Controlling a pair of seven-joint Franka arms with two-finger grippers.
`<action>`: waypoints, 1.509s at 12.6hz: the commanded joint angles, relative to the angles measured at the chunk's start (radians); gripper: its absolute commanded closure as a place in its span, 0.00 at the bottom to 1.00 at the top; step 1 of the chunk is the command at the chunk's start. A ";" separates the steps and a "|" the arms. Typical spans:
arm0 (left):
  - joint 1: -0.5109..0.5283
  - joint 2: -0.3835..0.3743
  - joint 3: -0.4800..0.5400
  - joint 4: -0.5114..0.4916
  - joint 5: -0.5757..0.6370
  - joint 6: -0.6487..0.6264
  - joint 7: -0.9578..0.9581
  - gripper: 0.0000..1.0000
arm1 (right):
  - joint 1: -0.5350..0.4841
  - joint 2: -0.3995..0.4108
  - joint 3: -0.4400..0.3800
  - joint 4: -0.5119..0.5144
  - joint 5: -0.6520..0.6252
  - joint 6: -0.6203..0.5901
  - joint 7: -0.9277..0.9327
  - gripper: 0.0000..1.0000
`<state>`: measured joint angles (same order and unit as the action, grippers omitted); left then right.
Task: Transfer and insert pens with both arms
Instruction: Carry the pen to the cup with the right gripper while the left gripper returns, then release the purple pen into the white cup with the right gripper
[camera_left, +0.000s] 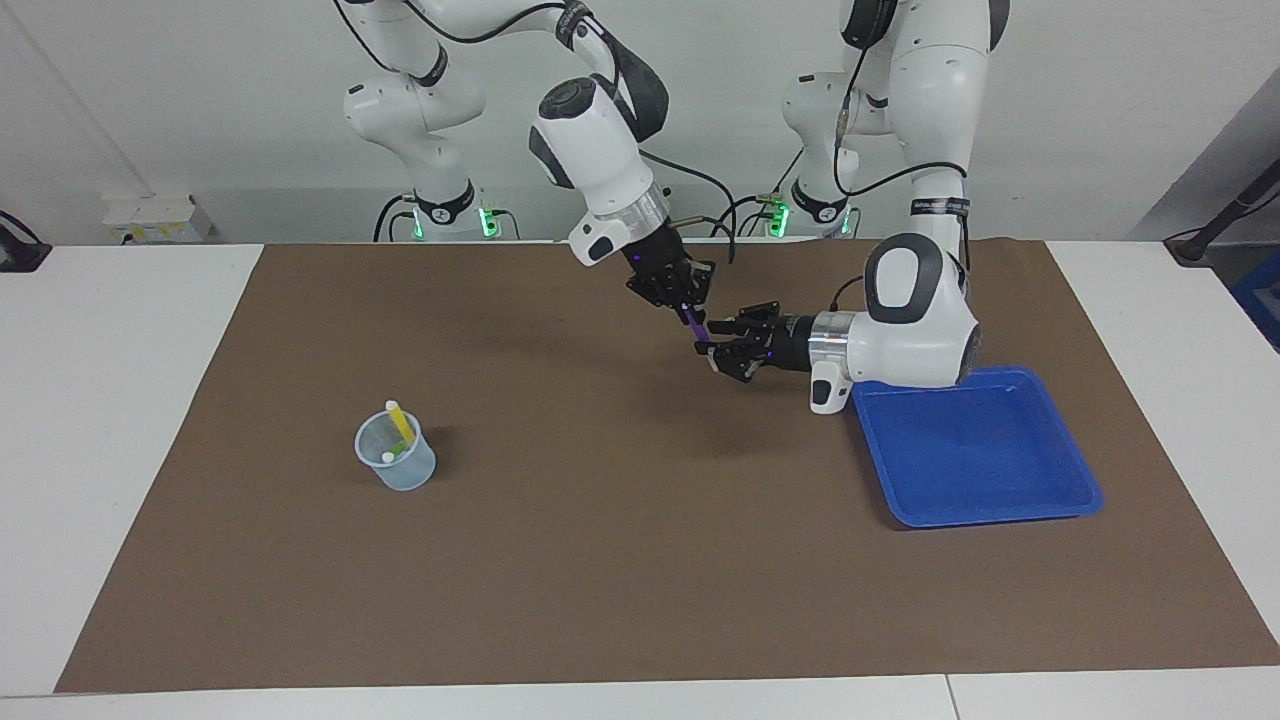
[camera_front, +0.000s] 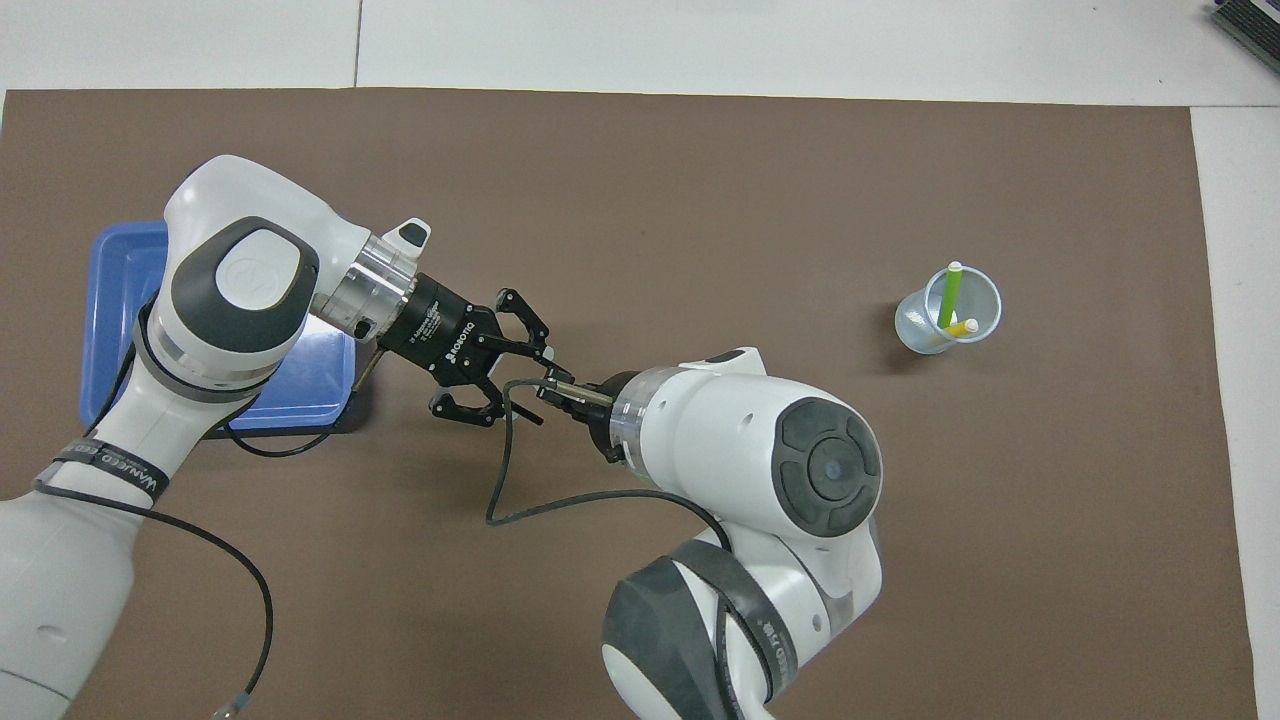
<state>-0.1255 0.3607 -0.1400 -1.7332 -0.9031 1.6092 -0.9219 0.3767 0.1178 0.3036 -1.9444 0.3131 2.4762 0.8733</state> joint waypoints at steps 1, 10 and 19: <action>-0.054 -0.110 0.014 -0.025 0.132 0.088 -0.020 0.00 | -0.048 0.008 0.008 0.056 -0.070 -0.092 -0.017 1.00; -0.062 -0.167 0.016 0.070 0.579 0.141 0.067 0.00 | -0.335 -0.009 0.008 0.133 -0.144 -0.448 -0.624 1.00; -0.008 -0.163 0.023 0.119 0.811 0.167 0.530 0.00 | -0.705 -0.081 0.002 0.174 -0.259 -0.649 -1.355 1.00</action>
<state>-0.1526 0.1981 -0.1137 -1.6231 -0.1257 1.7601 -0.4508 -0.2905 0.0342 0.2895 -1.7600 0.0844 1.8136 -0.4036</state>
